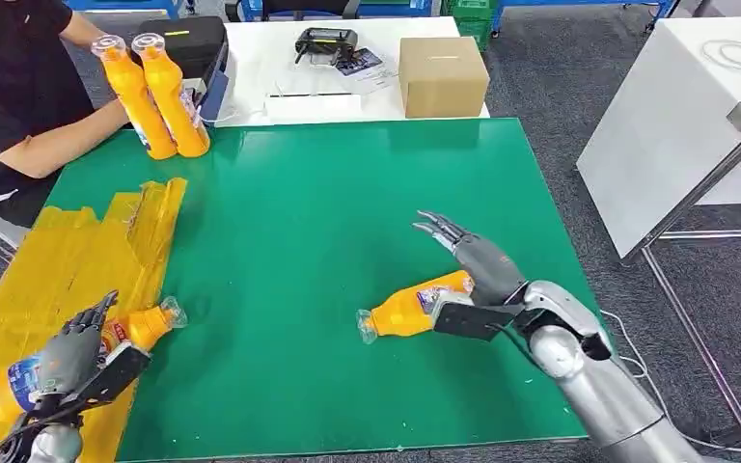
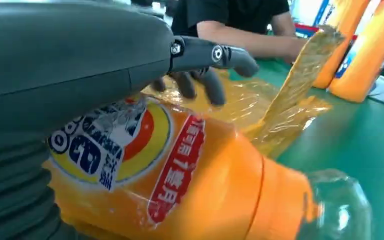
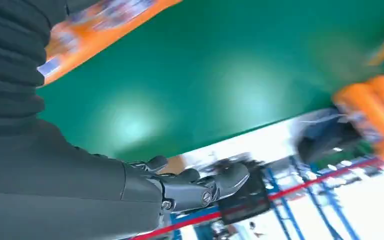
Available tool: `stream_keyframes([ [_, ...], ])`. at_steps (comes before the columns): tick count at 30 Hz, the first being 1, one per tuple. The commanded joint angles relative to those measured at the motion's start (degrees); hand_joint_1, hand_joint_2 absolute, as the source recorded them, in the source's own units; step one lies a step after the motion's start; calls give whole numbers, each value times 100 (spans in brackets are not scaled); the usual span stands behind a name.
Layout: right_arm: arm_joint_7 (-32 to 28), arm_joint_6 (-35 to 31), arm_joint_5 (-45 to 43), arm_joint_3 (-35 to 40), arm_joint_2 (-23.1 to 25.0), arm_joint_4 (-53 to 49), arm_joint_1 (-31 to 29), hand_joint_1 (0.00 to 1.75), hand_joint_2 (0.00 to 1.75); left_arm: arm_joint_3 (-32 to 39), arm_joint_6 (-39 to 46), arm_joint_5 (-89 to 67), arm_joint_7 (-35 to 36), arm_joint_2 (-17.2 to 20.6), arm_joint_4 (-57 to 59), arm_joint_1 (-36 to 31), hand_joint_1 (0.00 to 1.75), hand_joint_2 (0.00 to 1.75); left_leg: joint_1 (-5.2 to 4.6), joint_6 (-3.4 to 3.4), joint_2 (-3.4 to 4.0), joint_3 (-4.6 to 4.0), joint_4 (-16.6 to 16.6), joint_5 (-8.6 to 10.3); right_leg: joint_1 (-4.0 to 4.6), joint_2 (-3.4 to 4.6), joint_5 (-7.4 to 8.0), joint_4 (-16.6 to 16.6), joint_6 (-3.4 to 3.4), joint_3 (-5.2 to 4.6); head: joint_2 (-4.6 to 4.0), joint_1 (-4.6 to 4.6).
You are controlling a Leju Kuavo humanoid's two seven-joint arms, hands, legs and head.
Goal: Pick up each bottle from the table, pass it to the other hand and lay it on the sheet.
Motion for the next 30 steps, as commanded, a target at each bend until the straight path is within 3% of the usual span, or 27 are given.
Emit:
stream_keyframes([
  [1, 45, 197, 6, 27, -283, 784, -574, 0, 175, -163, -315, 289, -26, -138, 469, -19, 0, 0, -2, 1, 18, 6, -6, 6, -1, 12, 11, -8, -6, 1, 0, -7],
  [9, 135, 325, 35, 208, -371, 911, -708, 0, 175, -134, -460, 649, -226, -159, 408, -12, 0, 0, -8, 8, 0, 18, -5, 8, -7, -4, 2, -2, -2, 17, 0, -4],
  [11, 179, 528, -68, 419, -469, 1297, -1007, 0, 175, -116, -869, 1258, -437, -188, 196, 6, 0, 0, -1, 8, 18, 8, -2, 9, 2, 9, 11, -7, -8, 6, 0, -4],
  [15, 122, 410, -34, 586, -229, 2009, -1088, 0, 175, 45, -1957, 2786, -675, -344, -559, 121, 0, 0, -3, 8, -2, 16, -1, 8, -2, -6, 6, -5, -2, 19, 0, -4],
  [20, 121, 334, 36, 817, -262, 2364, -1041, 0, 175, 122, -2108, 3261, -630, -454, -1173, 218, 0, 0, 2, 11, 7, 13, -3, 9, 5, 0, 11, -12, -5, 19, 0, -7],
  [30, 20, 419, 122, 1266, -371, 2971, -1001, 0, 175, -126, -2345, 3570, -694, -476, -1091, 81, 0, 0, -2, 11, -6, -13, 2, 8, 1, -13, 5, -5, 0, -9, 0, -4],
])
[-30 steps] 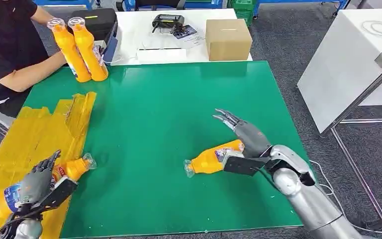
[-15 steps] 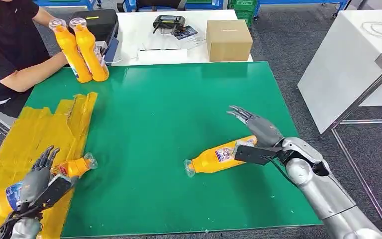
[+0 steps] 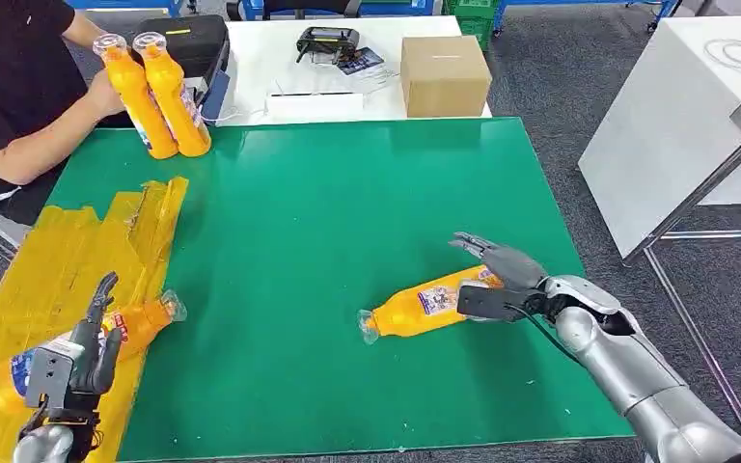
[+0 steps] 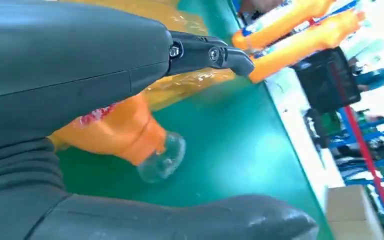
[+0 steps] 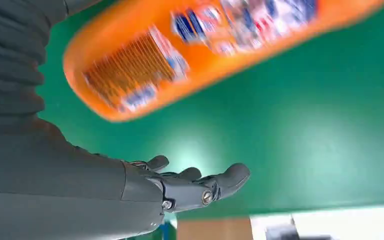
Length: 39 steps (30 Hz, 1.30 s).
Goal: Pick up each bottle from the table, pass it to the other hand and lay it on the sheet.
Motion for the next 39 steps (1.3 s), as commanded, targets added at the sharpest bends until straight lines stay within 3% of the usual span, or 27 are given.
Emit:
stream_keyframes([
  [1, -43, 8, 72, 705, 33, 1088, -291, 0, 175, -196, -64, 72, -9, -201, -73, -149, 0, 0, 2, 0, 8, -1, -2, 0, 3, 3, 2, -5, -4, -1, 0, 2],
  [11, 79, 90, 330, 1175, 266, 1908, -367, 0, 175, -612, -88, 144, -5, -224, -237, -240, 0, 0, 9, -1, 8, -1, -3, 1, 9, 1, 5, -13, -8, 2, 0, 2],
  [12, 88, 151, 398, 1322, 306, 2139, -437, 154, 175, -670, -77, 155, 1, -222, -196, -290, 0, 0, 14, -2, 14, 1, -4, 1, 15, 4, 8, -18, -12, 6, 0, 2],
  [15, 68, 129, 399, 1386, 338, 2301, -443, 154, 175, -710, -59, 172, 14, -231, -154, -353, 0, 0, 11, -2, -2, 9, -6, 4, 11, -10, 5, -18, -8, 11, 0, 2],
  [17, 47, 234, 436, 1534, 367, 2454, -507, 175, 175, -738, -50, 207, 18, -212, -123, -373, 0, 0, 13, -2, -6, 18, -8, 7, 13, -13, 7, -22, -9, 19, 0, 2],
  [31, 252, 69, 594, 2094, 963, 3427, -505, 175, 175, -1041, -193, 559, 151, -356, -294, -472, 0, 0, 22, -8, 27, 93, -20, 5, 23, 6, 16, -39, -14, 28, 0, 4],
  [33, 376, -347, 377, 1763, 1261, 3615, -392, 175, 175, -1068, -397, 905, 363, -414, -411, -430, 0, 0, 22, -7, 30, 107, -20, 5, 24, 10, 15, -39, -14, 38, 0, 2],
  [36, 146, -1594, -59, 787, 1867, 3203, -125, 175, 175, -962, -804, 1630, 672, -529, -891, -59, 0, 0, 37, -21, 74, 130, -16, -13, 36, 54, 19, -33, -16, 46, 0, 6],
  [37, 145, -1792, -176, 502, 2012, 2789, -18, 175, 175, -927, -874, 1783, 756, -582, -1112, 107, 0, 0, 38, -21, 76, 112, -23, 1, 39, 58, 33, -40, -18, 27, 0, 4],
  [39, 496, -1589, -46, 404, 2016, 2308, 85, 175, 175, -930, -899, 1815, 806, -590, -1261, 210, 0, 0, 37, -27, 123, 115, -11, -29, 38, 118, 24, -16, -21, 46, 0, 4],
])
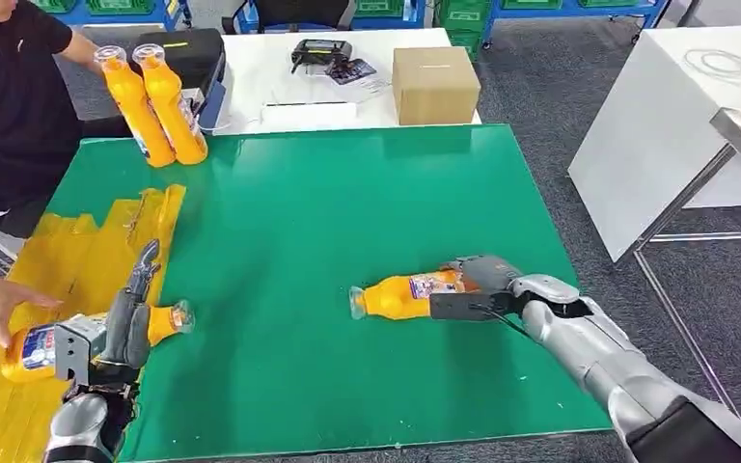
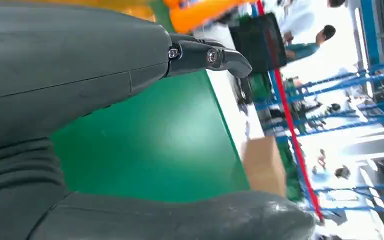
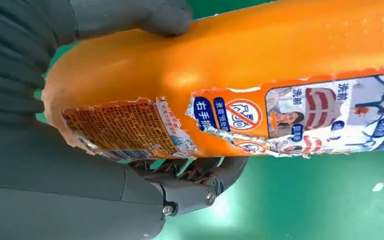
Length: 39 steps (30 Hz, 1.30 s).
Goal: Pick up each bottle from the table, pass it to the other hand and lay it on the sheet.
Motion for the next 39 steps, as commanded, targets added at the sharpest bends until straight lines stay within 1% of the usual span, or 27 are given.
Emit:
stream_keyframes([
  [1, 246, -855, -309, -1109, 1051, -523, 1056, 175, 175, -17, -440, 796, 399, -270, -761, 487, 0, 0, 10, -7, 38, -31, 3, 9, 10, 35, 19, 7, -8, -6, 0, 4],
  [2, 266, -825, -294, -1157, 1002, -576, 1086, 175, 175, -15, -442, 799, 407, -269, -746, 470, 0, 0, 15, -9, 53, -55, 0, 17, 16, 45, 32, 2, -17, -33, 0, -4],
  [4, 237, -795, -273, -1197, 968, -563, 1104, 175, 175, -13, -442, 801, 413, -262, -697, 431, 0, 0, 19, -7, 64, -11, 5, 9, 16, 54, 24, 1, -21, -4, 0, -2],
  [5, 223, -790, -267, -1202, 958, -553, 1107, 175, 175, -14, -443, 801, 413, -261, -688, 423, 0, 0, 24, -8, 50, -58, -8, 30, 22, 35, 41, -12, -29, -46, 0, -4],
  [6, 223, -790, -267, -1202, 958, -553, 1107, 175, 175, -14, -443, 801, 413, -261, -688, 423, 0, 0, 19, -7, 44, -18, 0, 18, 15, 33, 24, -2, -22, -11, 0, -4],
  [7, 223, -790, -267, -1202, 958, -553, 1107, 175, 175, -14, -443, 801, 413, -261, -688, 423, 0, 0, 20, -6, 34, -39, -3, 27, 16, 21, 31, -7, -24, -29, 0, -4],
  [10, 223, -790, -267, -1202, 958, -553, 1107, 175, 175, -14, -443, 801, 413, -261, -688, 423, 0, 0, 21, -5, 47, -13, 2, 11, 17, 39, 19, -1, -19, 0, 0, -6],
  [12, 223, -790, -267, -1202, 958, -553, 1107, 175, 175, -14, -443, 801, 413, -261, -688, 423, 0, 0, 23, -1, 32, -53, -2, 25, 20, 21, 32, -11, -21, -32, 0, -2],
  [13, 223, -790, -267, -1202, 958, -553, 1107, 175, 175, -14, -443, 801, 413, -261, -688, 423, 0, 0, 20, -4, 41, -21, 0, 12, 17, 34, 20, -4, -18, -7, 0, -2],
  [14, 223, -790, -267, -1202, 958, -553, 1107, 175, 175, -14, -443, 801, 413, -261, -688, 423, 0, 0, 21, -2, 36, -41, -2, 20, 18, 27, 27, -8, -20, -24, 0, -2],
  [16, 223, -790, -267, -1202, 958, -553, 1107, 175, 175, -14, -443, 801, 413, -261, -688, 423, 0, 0, 17, -5, 43, -27, 2, 11, 16, 37, 20, -2, -18, -13, 0, 0],
  [17, 223, -790, -267, -1202, 958, -553, 1107, 175, 175, -14, -443, 801, 413, -261, -688, 423, 0, 0, 19, -4, 33, -46, -2, 20, 18, 25, 26, -8, -21, -27, 0, -4],
  [19, 223, -790, -267, -1202, 958, -553, 1107, 175, 175, -14, -443, 801, 413, -261, -688, 423, 0, 0, 15, -5, 41, -34, 0, 13, 14, 34, 20, -3, -19, -20, 0, -4],
  [20, 223, -790, -267, -1202, 958, -553, 1107, 175, 175, -14, -443, 801, 413, -261, -688, 423, 0, 0, 19, -4, 27, -68, -6, 29, 19, 15, 32, -12, -25, -47, 0, -2],
  [21, 223, -790, -267, -1202, 958, -553, 1107, 175, 175, -14, -443, 801, 413, -261, -688, 423, 0, 0, 17, -5, 37, -42, -2, 17, 16, 29, 23, -6, -21, -26, 0, -4],
  [22, 223, -790, -267, -1202, 958, -553, 1107, 175, 175, -14, -443, 801, 413, -261, -688, 423, 0, 0, 18, -5, 33, -53, -2, 21, 17, 24, 26, -7, -23, -35, 0, -2],
  [23, 223, -790, -267, -1202, 958, -553, 1107, 175, 175, -14, -443, 801, 413, -261, -688, 423, 0, 0, 15, -5, 41, -32, 1, 11, 13, 35, 18, -2, -19, -19, 0, -4],
  [26, 223, -790, -267, -1202, 958, -553, 1107, 175, 175, -14, -443, 801, 413, -261, -688, 423, 0, 0, 18, -4, 35, -51, -2, 19, 16, 26, 25, -8, -21, -34, 0, -4],
  [29, 223, -790, -267, -1202, 958, -553, 1107, 175, 175, -14, -443, 801, 413, -261, -688, 423, 0, 0, 18, -3, 34, -52, -2, 20, 15, 25, 25, -8, -20, -35, 0, -2],
  [31, 223, -790, -267, -1202, 958, -553, 1107, 175, 175, -14, -443, 801, 413, -261, -688, 423, 0, 0, 16, -4, 42, -38, 1, 12, 13, 36, 19, -3, -18, -25, 0, -2],
  [33, 223, -790, -267, -1202, 958, -553, 1107, 175, 175, -14, -443, 801, 413, -261, -688, 423, 0, 0, 20, -1, 28, -70, -4, 26, 18, 17, 31, -13, -22, -48, 0, -2],
  [34, 223, -790, -267, -1202, 958, -553, 1107, 175, 175, -14, -443, 801, 413, -261, -688, 423, 0, 0, 15, -4, 43, -38, 1, 11, 12, 36, 18, -2, -18, -25, 0, -2],
  [35, 223, -790, -267, -1202, 958, -553, 1107, 175, 175, -14, -443, 801, 413, -261, -688, 423, 0, 175, 18, -3, 36, -55, -1, 19, 16, 27, 25, -7, -20, -37, 0, -2],
  [36, -1937, 395, -2427, -2841, 2417, -2503, 2105, 175, 175, -290, -1799, 2259, 776, -711, -1221, 833, 0, 175, 17, -3, 37, -51, -1, 17, 14, 29, 23, -6, -20, -34, 0, -4],
  [37, -1747, -50, -2148, -2376, 3009, -3442, 2450, 175, 175, -621, -1541, 2096, 892, -951, -1673, 1151, 0, 175, 22, -8, 64, -39, -2, 8, 19, 56, 21, -5, -23, -34, 0, -2],
  [38, -1071, -501, -2166, -1768, 3194, -3944, 2532, 175, 175, -1036, -1160, 2079, 853, -918, -1898, 1332, 0, 175, 25, -12, 87, -47, 0, 1, 23, 78, 21, -1, -28, -50, 0, 2],
  [39, -885, -793, -2358, -1431, 3096, -4027, 2453, 175, 175, -1270, -900, 2138, 791, -777, -1951, 1369, 0, 175, 25, -12, 94, -56, 7, -4, 23, 86, 18, 10, -28, -48, 0, 2],
])
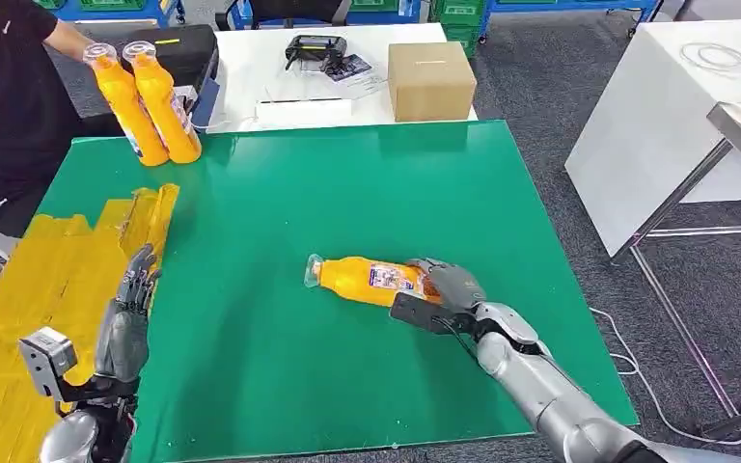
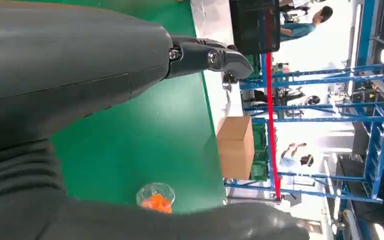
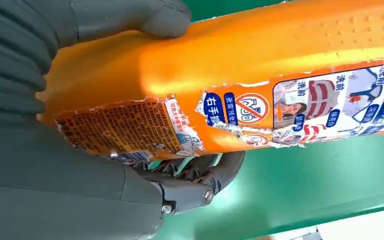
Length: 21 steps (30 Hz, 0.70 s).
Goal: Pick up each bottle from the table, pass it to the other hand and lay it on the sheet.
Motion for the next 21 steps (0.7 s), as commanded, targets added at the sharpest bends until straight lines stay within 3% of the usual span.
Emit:
stream_keyframes([
  [1, -902, -115, -2049, -102, 2022, -3206, 1476, 175, 175, -1322, -206, 1217, 325, -461, -1138, 854, 0, 175, 26, -11, 61, -13, 8, -20, 30, 52, 0, 7, -14, -25, 0, 13],
  [3, -1053, -128, -2256, -139, 1793, -3099, 1428, 175, 175, -1307, -183, 1308, 303, -347, -1067, 804, 0, 175, 14, -13, 40, -38, 5, -16, 16, 35, -11, 15, -13, -63, 0, -22],
  [6, -1232, -29, -2345, -260, 1656, -3015, 1424, 175, 175, -1228, -194, 1332, 296, -316, -1000, 757, 0, 175, 21, -9, -90, -82, 4, 10, 15, -89, -20, 2, -11, -77, 0, -31],
  [7, -1232, -29, -2345, -260, 1656, -3015, 1424, 175, 175, -1228, -194, 1332, 296, -316, -1000, 757, 0, 175, 11, -10, -99, -77, 4, 9, 8, -101, -28, 11, -14, -106, 0, -24],
  [9, -1248, -14, -2348, -276, 1648, -2995, 1420, 175, 175, -1216, -202, 1336, 295, -320, -994, 757, 0, 175, 15, -10, -80, -97, 4, 8, 17, -89, -27, 11, -31, -136, 0, -22],
  [11, -1273, 9, -2335, -309, 1677, -2959, 1418, 175, 175, -1205, -227, 1342, 293, -339, -989, 765, 0, 175, 13, -4, -63, -113, 4, 6, 16, -77, -19, 7, -30, -98, 0, -24],
  [21, -1281, 23, -2321, -323, 1691, -2950, 1422, 175, 175, -1202, -241, 1340, 294, -349, -991, 767, 0, 175, -1, -10, -83, -111, 2, 16, 1, -93, -17, 9, -24, -98, 0, -26],
])
